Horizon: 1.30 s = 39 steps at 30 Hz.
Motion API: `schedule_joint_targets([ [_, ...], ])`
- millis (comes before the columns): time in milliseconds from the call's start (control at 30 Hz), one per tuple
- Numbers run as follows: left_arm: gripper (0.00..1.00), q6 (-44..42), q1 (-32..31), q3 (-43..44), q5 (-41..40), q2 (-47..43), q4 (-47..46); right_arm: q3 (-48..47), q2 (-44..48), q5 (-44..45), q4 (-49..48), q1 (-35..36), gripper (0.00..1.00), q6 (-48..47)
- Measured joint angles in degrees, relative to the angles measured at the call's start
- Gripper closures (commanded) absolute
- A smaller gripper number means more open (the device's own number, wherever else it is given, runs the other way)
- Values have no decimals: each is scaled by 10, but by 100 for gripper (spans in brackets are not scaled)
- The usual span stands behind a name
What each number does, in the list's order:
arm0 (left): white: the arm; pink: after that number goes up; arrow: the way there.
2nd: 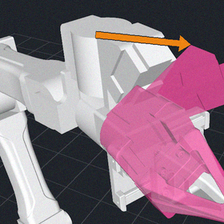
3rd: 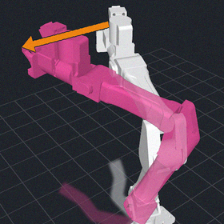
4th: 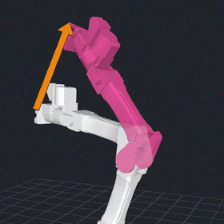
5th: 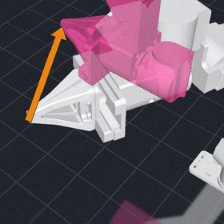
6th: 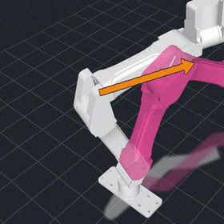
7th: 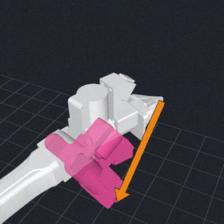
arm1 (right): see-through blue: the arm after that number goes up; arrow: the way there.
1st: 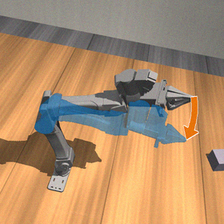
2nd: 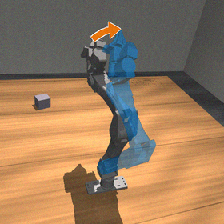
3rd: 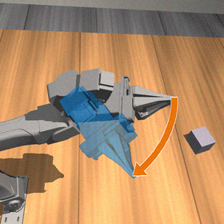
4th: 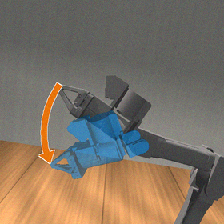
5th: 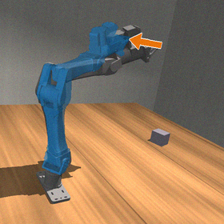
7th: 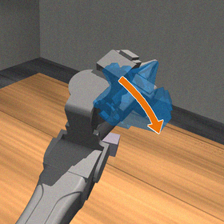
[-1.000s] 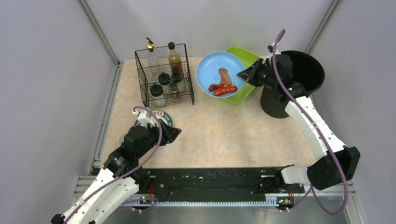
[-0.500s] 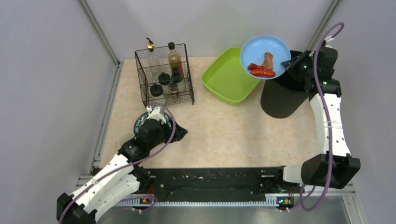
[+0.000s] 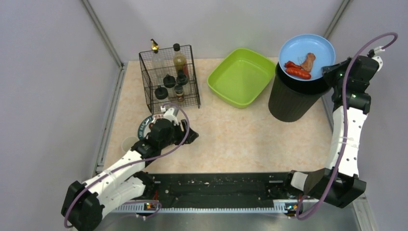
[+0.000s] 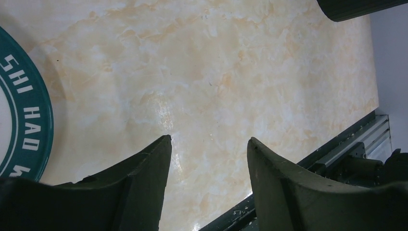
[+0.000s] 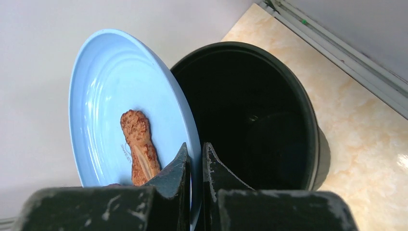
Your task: Clear the kitchen counter
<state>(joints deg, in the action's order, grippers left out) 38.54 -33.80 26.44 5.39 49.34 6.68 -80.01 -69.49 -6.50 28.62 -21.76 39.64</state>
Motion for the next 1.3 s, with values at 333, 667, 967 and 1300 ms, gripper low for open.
schedule_joint_targets([
  [333,37,-25,7,-26,13,38,-79,20,4,82,15,-2,100,-31],
  [667,37,-33,7,-53,22,38,-114,20,4,190,14,19,100,-106],
  [967,38,-33,7,-54,34,69,-125,20,4,298,3,101,100,-212],
  [1300,38,-33,7,-54,38,69,-125,81,16,409,-112,174,100,-370],
])
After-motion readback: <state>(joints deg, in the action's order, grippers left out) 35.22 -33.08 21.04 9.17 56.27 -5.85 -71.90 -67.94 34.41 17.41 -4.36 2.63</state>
